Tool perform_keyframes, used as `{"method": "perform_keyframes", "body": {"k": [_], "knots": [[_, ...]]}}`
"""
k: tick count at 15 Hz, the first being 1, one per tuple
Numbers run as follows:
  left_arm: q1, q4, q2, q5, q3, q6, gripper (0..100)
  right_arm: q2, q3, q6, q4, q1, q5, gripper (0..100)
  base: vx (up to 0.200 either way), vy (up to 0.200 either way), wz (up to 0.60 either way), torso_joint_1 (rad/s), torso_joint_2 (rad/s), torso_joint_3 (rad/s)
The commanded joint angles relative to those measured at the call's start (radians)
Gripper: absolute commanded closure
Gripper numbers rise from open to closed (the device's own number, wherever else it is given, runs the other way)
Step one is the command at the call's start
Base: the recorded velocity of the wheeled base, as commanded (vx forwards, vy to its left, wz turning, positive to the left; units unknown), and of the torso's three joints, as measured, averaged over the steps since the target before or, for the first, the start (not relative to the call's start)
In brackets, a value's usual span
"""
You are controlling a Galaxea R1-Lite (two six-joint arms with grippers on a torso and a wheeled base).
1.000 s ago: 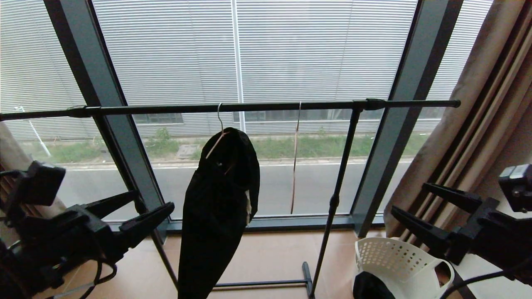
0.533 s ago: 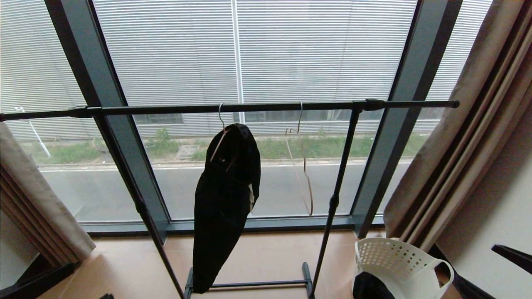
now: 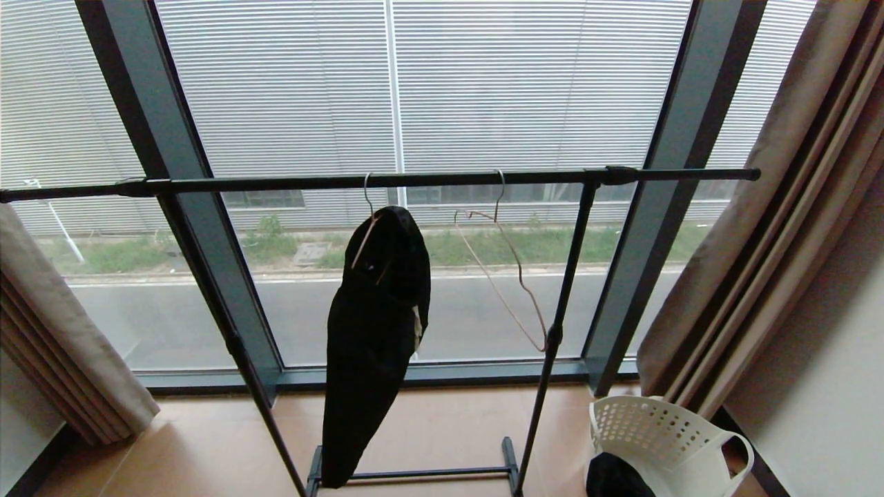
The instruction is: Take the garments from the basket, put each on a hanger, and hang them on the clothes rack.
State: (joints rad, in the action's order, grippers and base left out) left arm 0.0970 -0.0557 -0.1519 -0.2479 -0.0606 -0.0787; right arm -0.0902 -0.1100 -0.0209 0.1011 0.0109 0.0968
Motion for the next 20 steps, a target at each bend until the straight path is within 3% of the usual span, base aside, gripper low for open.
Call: {"method": "perform_keyframes", "body": {"k": [1,3,5,7,8,10,11,14,15,16,17,20], "knots": [[-0.014,-0.001,0.055,0.016,0.038,0.008,0,0.081,0.029,-0.001,-0.003,-0.023,-0.009,0,0.0,0.0,0.0,0.0,0.0,0.0],[-0.014,0.001,0.057,0.056,0.061,0.065,0,0.087,0.078,-0.041,-0.026,-0.019,0.006,0,0.0,0.0,0.0,0.0,0.0,0.0],[-0.014,0.007,0.055,0.164,0.061,0.114,0,0.079,0.081,-0.044,-0.029,-0.012,0.004,0,0.0,0.0,0.0,0.0,0.0,0.0],[-0.014,0.048,0.055,0.234,0.061,0.182,0,0.087,0.082,-0.047,-0.031,-0.02,-0.074,0,0.0,0.0,0.0,0.0,0.0,0.0],[-0.02,0.048,0.055,0.234,0.061,0.172,0,0.089,0.081,-0.044,-0.031,-0.02,-0.147,0,0.0,0.0,0.0,0.0,0.0,0.0],[-0.166,0.048,0.061,0.233,0.061,0.18,0,0.069,0.079,-0.037,-0.024,-0.017,-0.15,0,0.0,0.0,0.0,0.0,0.0,0.0],[-0.183,0.048,0.061,0.233,0.061,0.18,0,0.047,0.081,-0.037,-0.024,-0.008,-0.143,0,0.0,0.0,0.0,0.0,0.0,0.0],[-0.175,0.056,0.063,0.15,0.061,0.155,0,0.072,0.081,-0.036,-0.029,-0.005,-0.1,0,0.0,0.0,0.0,0.0,0.0,0.0],[-0.175,0.066,0.063,0.096,0.058,0.168,0,0.066,0.082,-0.039,-0.031,-0.005,-0.032,0,0.0,0.0,0.0,0.0,0.0,0.0],[-0.157,0.066,0.071,0.093,0.056,0.158,0,0.063,0.082,-0.044,-0.032,0.0,-0.022,0,0.0,0.0,0.0,0.0,0.0,0.0],[-0.072,0.068,0.106,0.094,0.056,0.158,0,0.041,0.082,-0.044,-0.032,0.008,-0.022,0,0.0,0.0,0.0,0.0,0.0,0.0],[-0.091,0.068,0.147,0.101,0.056,0.157,0,0.053,0.082,-0.042,-0.032,0.004,-0.022,0,0.0,0.0,0.0,0.0,0.0,0.0]]}}
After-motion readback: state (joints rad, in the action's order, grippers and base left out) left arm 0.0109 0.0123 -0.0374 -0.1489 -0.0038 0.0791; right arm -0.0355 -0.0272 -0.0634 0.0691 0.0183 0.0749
